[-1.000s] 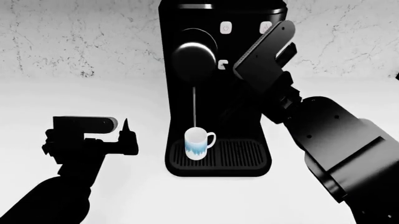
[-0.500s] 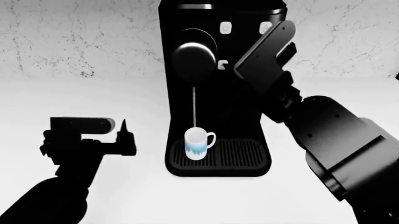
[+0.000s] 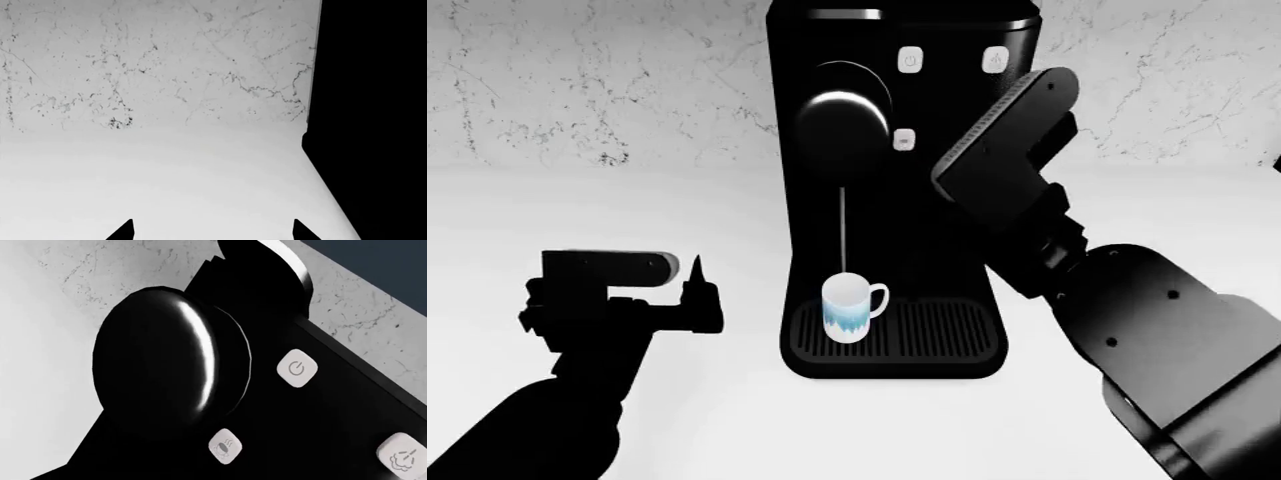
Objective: Press the button on the coffee machine to serve coffee.
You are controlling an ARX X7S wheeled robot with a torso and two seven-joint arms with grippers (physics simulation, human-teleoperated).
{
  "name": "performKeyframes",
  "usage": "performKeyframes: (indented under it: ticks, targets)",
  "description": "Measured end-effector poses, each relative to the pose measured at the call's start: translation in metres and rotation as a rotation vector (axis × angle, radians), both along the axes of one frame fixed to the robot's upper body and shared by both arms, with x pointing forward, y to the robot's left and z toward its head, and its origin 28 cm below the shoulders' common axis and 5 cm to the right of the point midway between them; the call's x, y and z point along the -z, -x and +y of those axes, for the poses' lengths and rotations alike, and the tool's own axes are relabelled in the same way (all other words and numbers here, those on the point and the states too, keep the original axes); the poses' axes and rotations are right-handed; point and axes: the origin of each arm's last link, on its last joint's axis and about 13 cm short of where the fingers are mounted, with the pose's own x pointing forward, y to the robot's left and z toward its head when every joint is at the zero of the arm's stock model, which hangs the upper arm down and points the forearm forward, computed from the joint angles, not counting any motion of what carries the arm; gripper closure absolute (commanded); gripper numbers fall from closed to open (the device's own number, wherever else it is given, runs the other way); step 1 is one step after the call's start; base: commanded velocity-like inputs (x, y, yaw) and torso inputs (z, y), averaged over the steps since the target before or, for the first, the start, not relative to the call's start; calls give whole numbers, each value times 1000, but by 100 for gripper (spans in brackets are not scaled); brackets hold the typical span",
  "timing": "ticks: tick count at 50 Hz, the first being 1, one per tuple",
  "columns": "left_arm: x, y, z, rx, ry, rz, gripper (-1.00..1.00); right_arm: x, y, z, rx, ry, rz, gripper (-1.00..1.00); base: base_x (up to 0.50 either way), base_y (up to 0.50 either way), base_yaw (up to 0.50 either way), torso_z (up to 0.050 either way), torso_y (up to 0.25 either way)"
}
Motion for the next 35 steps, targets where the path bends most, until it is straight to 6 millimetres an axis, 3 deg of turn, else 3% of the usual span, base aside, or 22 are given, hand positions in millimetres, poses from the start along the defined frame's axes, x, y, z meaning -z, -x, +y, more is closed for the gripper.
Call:
performKeyframes:
  ticks: [13,28,29,35]
  targets:
    - [0,0,1,1,0,-1,-100,7,19,-5,40,-62,7,100,0,0,0,0,0]
    - [0,2,3,0,1,-1,-100,31,47,-18,136,-216,12,100,0,0,0,0,0]
    - [1,2,3,0,2,-1,-100,33,49,-19,143,-225,14,-100,0,0,0,0,0]
    - [1,2,3,1,2,-1,-100,44,57,-23,184,-271,20,-100,0,0,0,0,0]
